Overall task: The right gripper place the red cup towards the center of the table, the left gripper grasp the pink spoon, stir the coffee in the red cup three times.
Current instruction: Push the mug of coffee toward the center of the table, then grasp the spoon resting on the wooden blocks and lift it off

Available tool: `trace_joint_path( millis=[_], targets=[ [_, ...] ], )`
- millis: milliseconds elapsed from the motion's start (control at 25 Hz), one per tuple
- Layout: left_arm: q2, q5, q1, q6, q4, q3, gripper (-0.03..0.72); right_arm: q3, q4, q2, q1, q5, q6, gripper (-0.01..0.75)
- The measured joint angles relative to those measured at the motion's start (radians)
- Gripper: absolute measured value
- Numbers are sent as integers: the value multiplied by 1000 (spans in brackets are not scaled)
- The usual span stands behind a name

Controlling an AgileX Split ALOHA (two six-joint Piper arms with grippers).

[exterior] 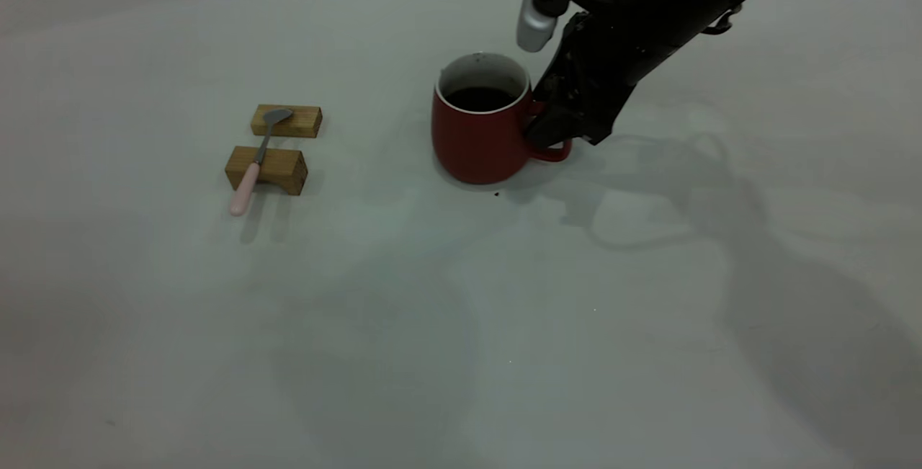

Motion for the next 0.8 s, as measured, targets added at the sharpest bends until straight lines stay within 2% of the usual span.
trace_joint_path(
  millis=[200,360,520,600,800],
  targets=[
    [0,0,0,0,0,0,445,12,-5,-41,-8,1,57,510],
    [0,0,0,0,0,0,445,93,-12,-191,-52,16,247,492],
    [0,0,0,0,0,0,445,232,-18,-420,-93,84,610,483],
    [0,0,0,0,0,0,445,317,-41,-569,-104,99,861,483],
    [0,0,0,0,0,0,445,528,-327,-941,-148,150,1358,483]
  ],
)
